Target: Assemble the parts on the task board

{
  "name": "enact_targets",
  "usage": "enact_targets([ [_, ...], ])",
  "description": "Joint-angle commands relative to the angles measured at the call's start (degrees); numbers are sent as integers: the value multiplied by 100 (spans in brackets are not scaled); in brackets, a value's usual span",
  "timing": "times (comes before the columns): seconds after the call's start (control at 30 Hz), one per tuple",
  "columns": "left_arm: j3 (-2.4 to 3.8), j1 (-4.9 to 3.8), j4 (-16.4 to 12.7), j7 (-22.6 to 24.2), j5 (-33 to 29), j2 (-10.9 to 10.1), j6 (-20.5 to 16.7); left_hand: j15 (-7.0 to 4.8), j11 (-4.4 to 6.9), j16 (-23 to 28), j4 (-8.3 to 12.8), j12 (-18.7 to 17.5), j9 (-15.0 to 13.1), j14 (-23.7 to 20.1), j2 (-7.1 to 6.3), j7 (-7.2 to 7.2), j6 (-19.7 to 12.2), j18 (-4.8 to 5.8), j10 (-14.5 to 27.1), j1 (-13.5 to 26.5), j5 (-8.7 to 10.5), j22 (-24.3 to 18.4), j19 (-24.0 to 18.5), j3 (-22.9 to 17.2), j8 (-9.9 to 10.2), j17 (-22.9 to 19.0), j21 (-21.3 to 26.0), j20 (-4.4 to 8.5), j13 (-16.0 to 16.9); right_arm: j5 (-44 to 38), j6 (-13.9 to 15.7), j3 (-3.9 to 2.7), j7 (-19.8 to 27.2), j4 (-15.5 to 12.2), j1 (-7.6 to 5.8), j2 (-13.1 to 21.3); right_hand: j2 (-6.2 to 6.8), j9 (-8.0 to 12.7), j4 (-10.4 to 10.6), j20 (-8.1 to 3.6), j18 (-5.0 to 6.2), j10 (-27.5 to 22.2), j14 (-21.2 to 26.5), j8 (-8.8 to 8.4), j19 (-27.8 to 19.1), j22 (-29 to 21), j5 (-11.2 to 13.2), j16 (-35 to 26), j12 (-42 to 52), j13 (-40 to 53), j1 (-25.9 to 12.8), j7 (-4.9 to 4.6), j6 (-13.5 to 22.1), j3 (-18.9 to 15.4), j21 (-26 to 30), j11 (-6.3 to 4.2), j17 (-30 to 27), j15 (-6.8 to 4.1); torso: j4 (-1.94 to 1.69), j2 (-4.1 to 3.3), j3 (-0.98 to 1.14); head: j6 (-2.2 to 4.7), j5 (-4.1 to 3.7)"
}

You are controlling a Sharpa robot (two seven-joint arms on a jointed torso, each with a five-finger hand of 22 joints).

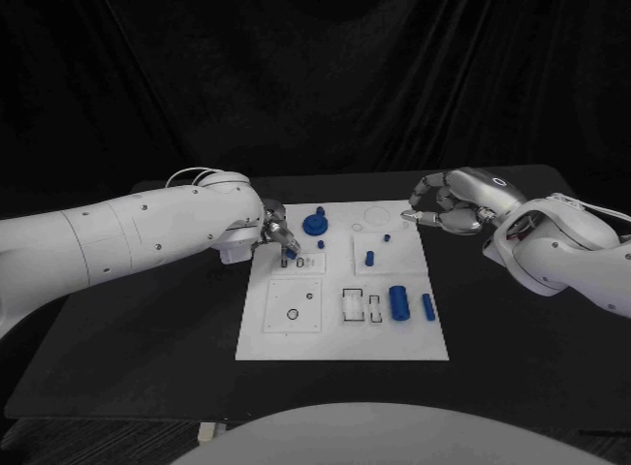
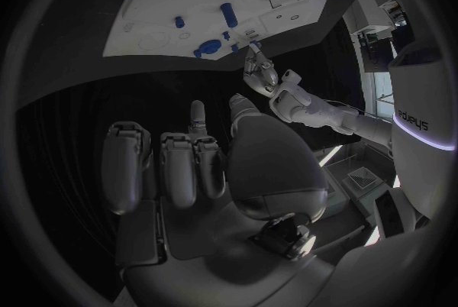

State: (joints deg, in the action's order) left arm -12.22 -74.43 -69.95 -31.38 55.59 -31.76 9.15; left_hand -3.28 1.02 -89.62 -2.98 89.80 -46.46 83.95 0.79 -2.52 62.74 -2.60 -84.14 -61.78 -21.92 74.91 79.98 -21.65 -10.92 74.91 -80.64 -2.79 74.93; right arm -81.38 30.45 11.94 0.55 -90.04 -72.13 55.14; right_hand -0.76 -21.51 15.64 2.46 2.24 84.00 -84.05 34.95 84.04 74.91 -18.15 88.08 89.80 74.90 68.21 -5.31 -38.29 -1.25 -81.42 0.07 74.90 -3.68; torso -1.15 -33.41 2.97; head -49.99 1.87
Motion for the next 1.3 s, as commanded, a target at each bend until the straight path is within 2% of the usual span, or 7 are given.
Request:
enact_targets([
  [0.03,4,33,4,11,-11,16,-214,-49,41,-38,28,-27,-6,605,-10,19,-45,-68,-536,40,-34,767,-35,-49,24,1509,20,-1,1451,2,-2,-4,-65,-8,14,-1,-2,5,9,47,11,600,-498,7,190,1197,8,-22,20,1510,44,-17,-26,0,26,41,1025,37,-1,1,1,-1,17],
  [0.37,3,127,49,48,-10,77,-404,-47,37,-38,20,-40,-13,605,-3,13,-49,-71,-521,60,-25,761,-42,-74,26,1509,33,-1,1435,2,13,-4,-49,-16,16,14,-5,10,10,48,13,600,-497,1,188,1194,-12,-24,20,1510,63,-19,-16,1,33,43,1019,39,-6,4,0,-1,3],
  [1.3,2,199,88,38,-10,144,-289,-45,37,-38,6,-51,-31,605,13,16,-24,-72,-511,86,-17,758,-45,-109,14,1509,45,-2,1424,2,-10,-4,-56,-1,32,18,-6,15,9,50,13,600,-495,-1,187,1194,-39,-27,20,1510,84,-20,-14,1,35,48,1013,42,0,4,-3,-1,24],
])
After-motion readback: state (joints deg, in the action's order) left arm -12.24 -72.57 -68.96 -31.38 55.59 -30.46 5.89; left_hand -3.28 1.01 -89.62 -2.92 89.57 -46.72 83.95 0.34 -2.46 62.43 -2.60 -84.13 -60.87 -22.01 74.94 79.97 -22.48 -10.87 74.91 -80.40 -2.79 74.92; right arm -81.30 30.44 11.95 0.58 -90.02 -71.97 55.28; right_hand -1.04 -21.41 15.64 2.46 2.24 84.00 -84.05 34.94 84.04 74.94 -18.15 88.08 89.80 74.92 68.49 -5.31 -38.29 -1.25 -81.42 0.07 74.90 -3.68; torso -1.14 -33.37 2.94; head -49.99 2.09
